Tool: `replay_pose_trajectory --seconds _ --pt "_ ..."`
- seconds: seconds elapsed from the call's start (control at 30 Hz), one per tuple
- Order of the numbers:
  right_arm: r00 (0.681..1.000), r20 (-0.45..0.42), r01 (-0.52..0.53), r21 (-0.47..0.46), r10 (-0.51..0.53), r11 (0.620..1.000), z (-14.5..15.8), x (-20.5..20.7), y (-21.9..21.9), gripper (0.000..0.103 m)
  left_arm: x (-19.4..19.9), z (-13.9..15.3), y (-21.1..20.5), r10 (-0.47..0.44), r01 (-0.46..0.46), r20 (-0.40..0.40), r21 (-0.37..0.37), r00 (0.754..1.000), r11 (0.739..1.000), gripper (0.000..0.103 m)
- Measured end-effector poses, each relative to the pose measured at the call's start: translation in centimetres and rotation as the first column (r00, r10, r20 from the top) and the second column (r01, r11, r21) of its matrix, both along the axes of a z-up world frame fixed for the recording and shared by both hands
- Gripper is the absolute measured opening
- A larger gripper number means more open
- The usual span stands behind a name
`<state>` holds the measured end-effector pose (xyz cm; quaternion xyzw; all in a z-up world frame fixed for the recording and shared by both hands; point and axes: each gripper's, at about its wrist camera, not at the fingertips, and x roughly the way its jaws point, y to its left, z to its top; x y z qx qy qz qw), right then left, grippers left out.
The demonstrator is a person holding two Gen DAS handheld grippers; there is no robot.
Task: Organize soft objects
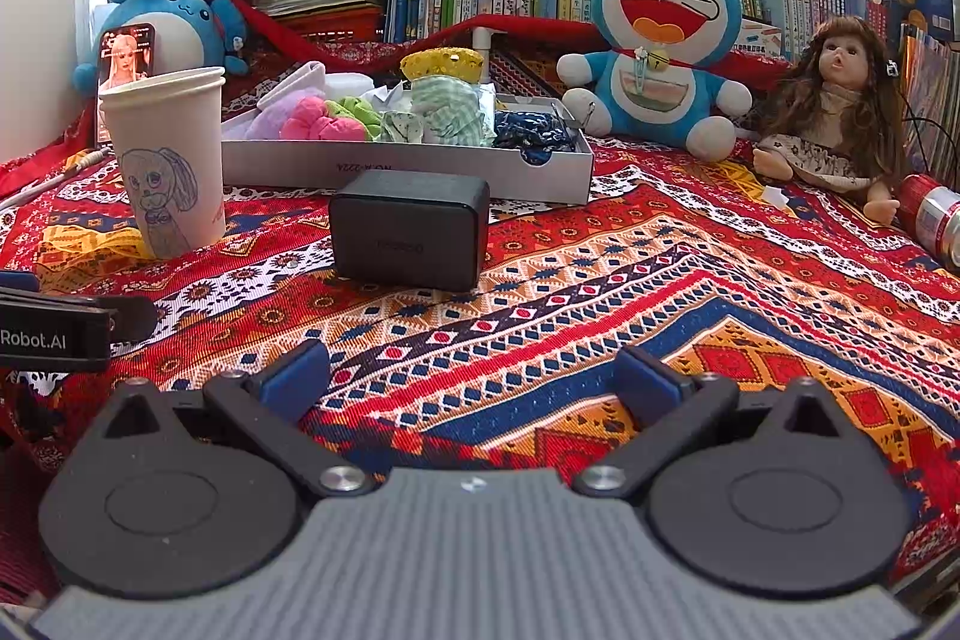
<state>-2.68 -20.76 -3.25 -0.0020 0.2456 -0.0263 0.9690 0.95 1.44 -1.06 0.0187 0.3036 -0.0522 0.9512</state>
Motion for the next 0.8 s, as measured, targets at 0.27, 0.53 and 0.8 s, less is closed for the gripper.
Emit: replay_pose_trajectory --seconds 0.27,0.53,0.8 --pt "1.000 0.000 0.000 0.000 0.000 1.000 0.00 -0.01 0.02 0.103 0.00 0.03 -0.01 -0.001 0.001 0.001 0.004 1.000 1.000 0.103" --pt "1.000 0.000 0.000 0.000 0.000 1.000 0.01 0.00 0.01 0.103 -0.03 -0.01 -0.05 0.000 0.000 0.001 0.004 1.000 1.000 0.103" --pt "1.000 0.000 -0.001 0.000 0.001 1.000 0.02 0.01 -0.01 0.103 -0.03 0.03 -0.04 -0.001 0.001 0.002 0.005 1.000 1.000 0.103"
